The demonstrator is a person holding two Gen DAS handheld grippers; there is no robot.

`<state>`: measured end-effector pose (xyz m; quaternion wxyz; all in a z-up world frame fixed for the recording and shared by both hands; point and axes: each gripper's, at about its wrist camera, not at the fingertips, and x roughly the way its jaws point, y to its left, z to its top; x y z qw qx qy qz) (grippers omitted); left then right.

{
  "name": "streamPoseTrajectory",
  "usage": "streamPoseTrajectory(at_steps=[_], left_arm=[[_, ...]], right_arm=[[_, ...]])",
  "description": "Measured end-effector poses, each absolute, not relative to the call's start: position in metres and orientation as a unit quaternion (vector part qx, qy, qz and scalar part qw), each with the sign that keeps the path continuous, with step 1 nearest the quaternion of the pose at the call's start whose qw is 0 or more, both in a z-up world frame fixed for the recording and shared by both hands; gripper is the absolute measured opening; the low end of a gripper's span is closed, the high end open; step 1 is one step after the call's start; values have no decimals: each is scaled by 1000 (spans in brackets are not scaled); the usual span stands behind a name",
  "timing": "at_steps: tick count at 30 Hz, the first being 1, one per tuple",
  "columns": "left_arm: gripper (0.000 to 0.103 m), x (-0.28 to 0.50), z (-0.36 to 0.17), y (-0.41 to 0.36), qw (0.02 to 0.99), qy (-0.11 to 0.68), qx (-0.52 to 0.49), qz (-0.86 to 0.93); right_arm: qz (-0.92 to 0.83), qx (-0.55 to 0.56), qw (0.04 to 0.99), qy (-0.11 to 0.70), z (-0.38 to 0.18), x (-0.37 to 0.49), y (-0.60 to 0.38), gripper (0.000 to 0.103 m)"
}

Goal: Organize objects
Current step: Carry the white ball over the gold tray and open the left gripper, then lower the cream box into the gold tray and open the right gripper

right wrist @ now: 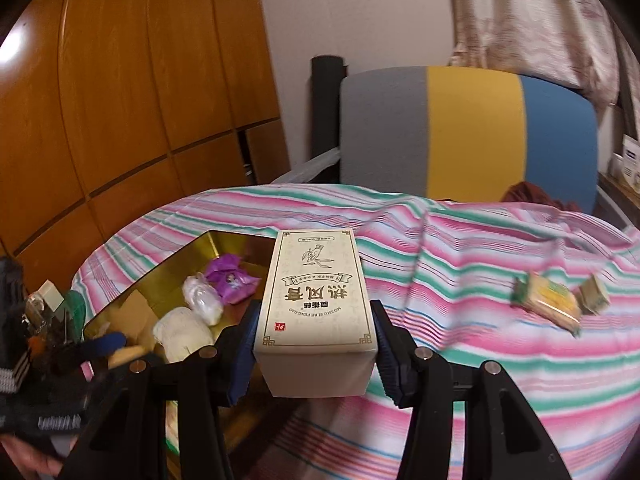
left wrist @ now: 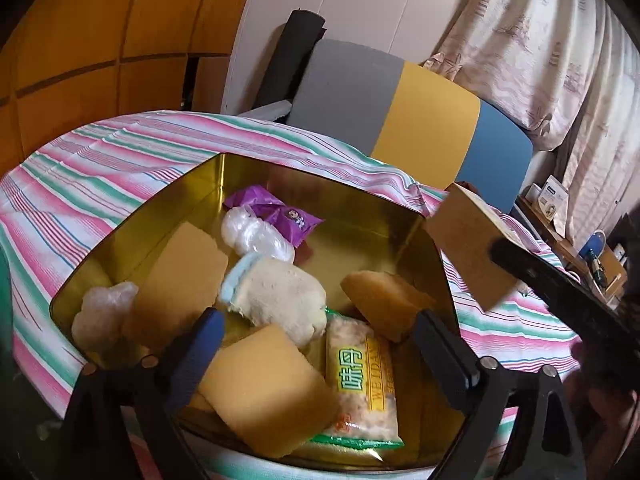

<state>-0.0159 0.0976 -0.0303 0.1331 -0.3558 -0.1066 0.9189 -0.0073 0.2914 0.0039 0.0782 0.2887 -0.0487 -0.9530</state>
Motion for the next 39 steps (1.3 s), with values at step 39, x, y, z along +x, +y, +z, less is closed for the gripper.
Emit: streamPoseTrajectory(at_steps=[39], left_arm=[[102,12,-26,99,133,-96,-364,917]], right_arm=[[-935,351,55,-1,-14,-81,273,60]])
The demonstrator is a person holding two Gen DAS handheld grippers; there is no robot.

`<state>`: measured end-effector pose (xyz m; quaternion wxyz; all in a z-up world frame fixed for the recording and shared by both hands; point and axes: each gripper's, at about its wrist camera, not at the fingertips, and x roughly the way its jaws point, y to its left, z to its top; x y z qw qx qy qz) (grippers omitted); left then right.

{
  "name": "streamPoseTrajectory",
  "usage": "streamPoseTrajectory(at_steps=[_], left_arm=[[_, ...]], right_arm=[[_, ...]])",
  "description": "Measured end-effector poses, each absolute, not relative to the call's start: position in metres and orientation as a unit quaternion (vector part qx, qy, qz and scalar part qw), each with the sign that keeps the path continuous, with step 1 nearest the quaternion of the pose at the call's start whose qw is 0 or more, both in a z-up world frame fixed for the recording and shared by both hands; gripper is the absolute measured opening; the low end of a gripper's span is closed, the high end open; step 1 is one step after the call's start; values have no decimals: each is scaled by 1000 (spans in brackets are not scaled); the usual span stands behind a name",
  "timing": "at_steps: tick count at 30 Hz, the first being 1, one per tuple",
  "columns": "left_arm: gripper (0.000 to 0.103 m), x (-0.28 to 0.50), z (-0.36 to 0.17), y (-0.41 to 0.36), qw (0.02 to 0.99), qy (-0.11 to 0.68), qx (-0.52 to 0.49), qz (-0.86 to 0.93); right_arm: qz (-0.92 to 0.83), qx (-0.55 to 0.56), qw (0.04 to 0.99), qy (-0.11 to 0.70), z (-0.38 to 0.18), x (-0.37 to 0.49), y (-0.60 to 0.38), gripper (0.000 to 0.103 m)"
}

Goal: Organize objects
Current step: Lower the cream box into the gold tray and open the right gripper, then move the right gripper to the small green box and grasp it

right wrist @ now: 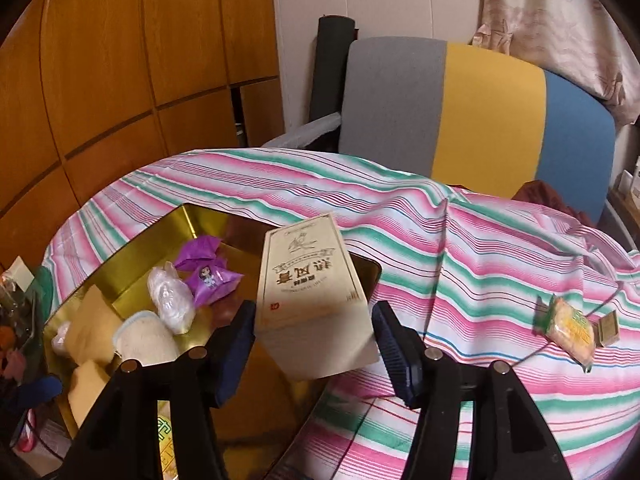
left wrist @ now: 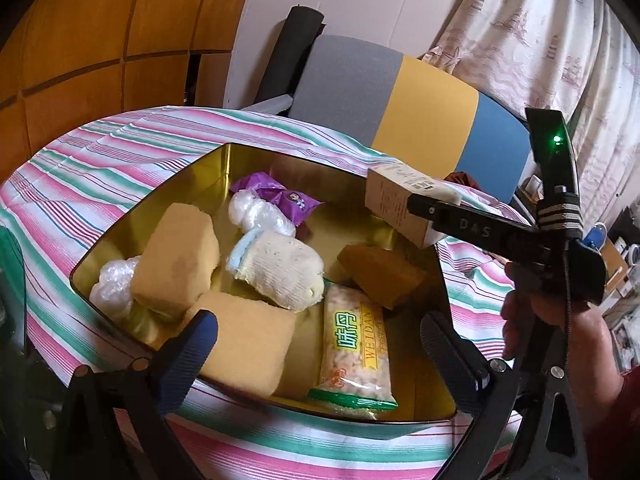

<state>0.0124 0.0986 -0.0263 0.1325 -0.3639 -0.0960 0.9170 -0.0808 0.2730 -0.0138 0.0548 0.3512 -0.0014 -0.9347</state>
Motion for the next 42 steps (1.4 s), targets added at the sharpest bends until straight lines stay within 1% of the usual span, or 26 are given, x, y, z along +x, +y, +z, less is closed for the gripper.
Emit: streamPoseTrajectory(at_steps=[6,7,8,10,13,18,21,25,31,38,42], left_arm=[[102,16,-26,98,132,-96,-363,917],[102,16,-26,98,132,-98,-363,917],[102,16,-26,98,132,-98,-364,917],[102,15,-27,98,133,-101,-366,916],[102,17,-26,97,134,-101,-365,916],[102,19,-25,98,134,-104,-364,916],[102,19,-26,100,137,-105,-368,914],[102,22,-25,102,139,-99,-367,914],[102,21,-27,100,134,-100,-371,914],[103,22,-27,106,134,-85,-366,917],[103,25,-25,113,144,-77,-364,917]], right_arm=[[-936,347,55,-29,-8,-69,279,60],[-937,344,54,-29,-8,-68,281,62],[-938,341,53,-25,-7,-66,281,67],[-936,349,52,-4,-7,-67,277,72],[-938,343,20,38,-7,-62,276,72],[-950,312,15,17,4,-50,285,72],[-942,336,7,25,0,-60,281,72],[-940,340,-11,37,-7,-66,275,72],[-941,338,0,-30,-11,-59,286,72],[-942,332,-9,-39,-12,-37,299,72],[-937,346,-36,-46,-19,-26,321,72]])
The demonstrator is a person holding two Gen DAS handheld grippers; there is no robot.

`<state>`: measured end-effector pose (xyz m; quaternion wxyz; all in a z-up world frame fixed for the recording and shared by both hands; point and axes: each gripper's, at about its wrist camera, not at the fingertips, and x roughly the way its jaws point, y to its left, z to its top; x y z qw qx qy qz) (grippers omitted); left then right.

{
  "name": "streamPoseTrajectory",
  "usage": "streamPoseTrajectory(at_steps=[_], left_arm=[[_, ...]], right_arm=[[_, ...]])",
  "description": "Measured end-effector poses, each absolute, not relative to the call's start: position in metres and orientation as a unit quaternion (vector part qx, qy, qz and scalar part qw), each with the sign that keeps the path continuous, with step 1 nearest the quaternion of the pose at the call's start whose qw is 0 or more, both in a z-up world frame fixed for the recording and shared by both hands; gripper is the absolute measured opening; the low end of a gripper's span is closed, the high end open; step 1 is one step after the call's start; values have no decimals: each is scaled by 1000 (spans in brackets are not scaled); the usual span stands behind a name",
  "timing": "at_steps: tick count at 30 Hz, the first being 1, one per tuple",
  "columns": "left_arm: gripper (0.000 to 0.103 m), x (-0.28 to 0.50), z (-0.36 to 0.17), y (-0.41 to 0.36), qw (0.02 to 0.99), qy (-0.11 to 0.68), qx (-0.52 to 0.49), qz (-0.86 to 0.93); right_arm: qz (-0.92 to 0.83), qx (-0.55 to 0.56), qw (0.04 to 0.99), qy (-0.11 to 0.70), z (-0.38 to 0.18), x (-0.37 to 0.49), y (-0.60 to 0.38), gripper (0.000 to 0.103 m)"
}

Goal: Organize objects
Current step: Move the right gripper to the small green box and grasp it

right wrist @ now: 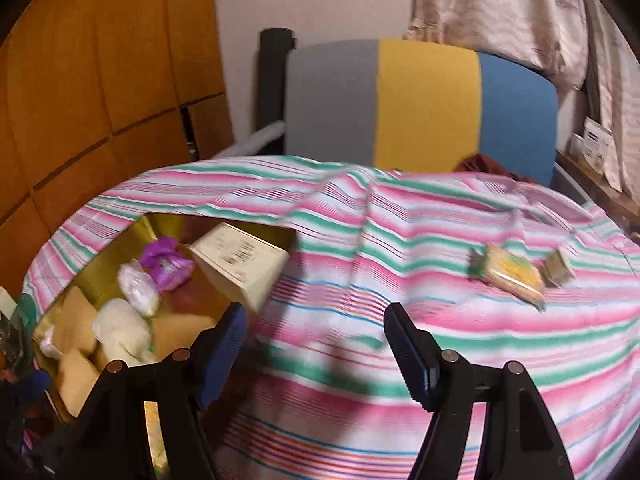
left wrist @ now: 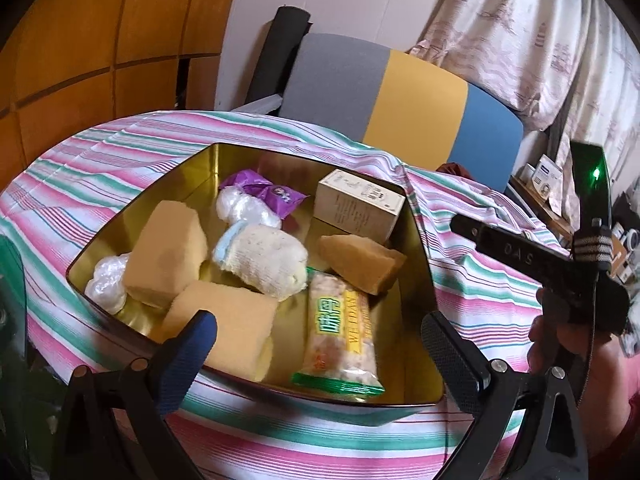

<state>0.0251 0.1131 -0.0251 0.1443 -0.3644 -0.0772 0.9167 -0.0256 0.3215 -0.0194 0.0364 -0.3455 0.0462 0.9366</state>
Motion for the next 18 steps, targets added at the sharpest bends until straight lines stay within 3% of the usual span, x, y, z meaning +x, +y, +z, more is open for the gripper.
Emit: streamPoseTrajectory(at_steps=[18], left_arm=[[103,45,-15,178,226,-4,-362,904]], right_arm=[[904,-392,125,117,-68,-1,468,72]])
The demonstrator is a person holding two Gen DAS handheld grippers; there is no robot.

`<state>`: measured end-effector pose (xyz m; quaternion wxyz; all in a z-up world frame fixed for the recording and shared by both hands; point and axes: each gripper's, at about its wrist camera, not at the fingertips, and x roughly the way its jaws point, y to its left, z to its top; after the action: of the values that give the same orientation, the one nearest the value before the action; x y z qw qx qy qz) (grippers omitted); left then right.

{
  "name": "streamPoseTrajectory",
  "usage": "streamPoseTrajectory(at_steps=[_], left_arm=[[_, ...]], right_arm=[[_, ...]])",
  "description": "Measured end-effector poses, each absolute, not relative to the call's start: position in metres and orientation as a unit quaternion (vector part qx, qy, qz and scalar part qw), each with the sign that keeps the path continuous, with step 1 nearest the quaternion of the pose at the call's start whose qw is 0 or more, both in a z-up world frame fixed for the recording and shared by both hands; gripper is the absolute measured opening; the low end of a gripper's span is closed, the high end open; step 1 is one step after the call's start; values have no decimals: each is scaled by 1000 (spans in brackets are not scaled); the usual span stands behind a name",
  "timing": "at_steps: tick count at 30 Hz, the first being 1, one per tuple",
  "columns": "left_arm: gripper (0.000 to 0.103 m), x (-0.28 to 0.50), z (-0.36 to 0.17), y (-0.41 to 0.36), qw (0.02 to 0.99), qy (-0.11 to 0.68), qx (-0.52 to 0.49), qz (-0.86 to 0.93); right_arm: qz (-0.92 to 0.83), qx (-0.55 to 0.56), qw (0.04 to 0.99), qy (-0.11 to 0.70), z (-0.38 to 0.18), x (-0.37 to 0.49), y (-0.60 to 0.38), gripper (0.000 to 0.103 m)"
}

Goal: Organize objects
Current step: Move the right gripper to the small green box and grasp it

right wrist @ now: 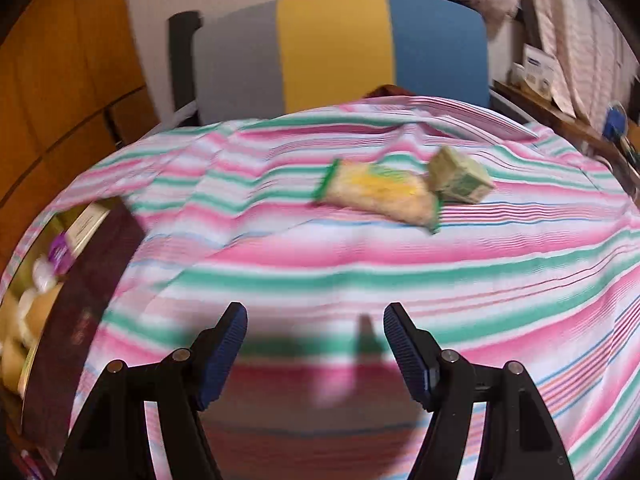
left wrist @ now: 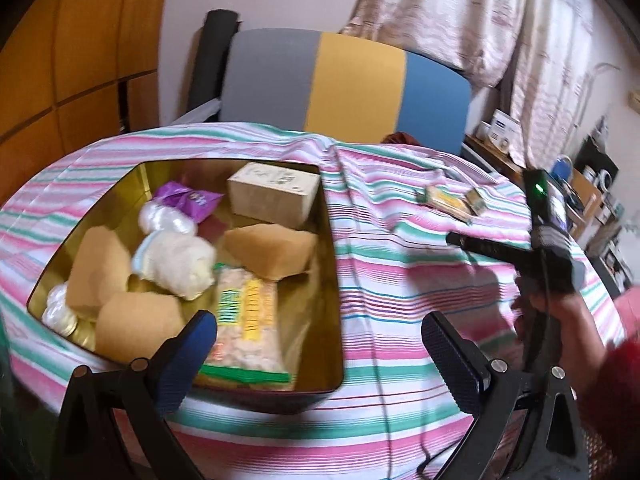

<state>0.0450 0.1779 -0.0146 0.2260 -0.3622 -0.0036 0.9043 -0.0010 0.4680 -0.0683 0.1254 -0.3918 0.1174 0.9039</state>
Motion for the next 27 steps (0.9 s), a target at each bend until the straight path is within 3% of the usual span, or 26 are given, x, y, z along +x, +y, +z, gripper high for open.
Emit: streamPoseTrajectory(at_steps=[13,19,22,27], left_arm=[[103,49,-17,208,262,23,-366,893],[103,43,-17,206,253,4,-367,895],[103,41,-18,210,256,-1,-373,892],[103,44,-17,217,265,5,-375,888]], right_arm=[[887,-397,166,169,-77,-74,561,72],[895,-384,15,226,-78,-54,519,74],[914,-368,-10,170,-64,-34,486,74],[934,-337,68,92,-38,-47,492,74]])
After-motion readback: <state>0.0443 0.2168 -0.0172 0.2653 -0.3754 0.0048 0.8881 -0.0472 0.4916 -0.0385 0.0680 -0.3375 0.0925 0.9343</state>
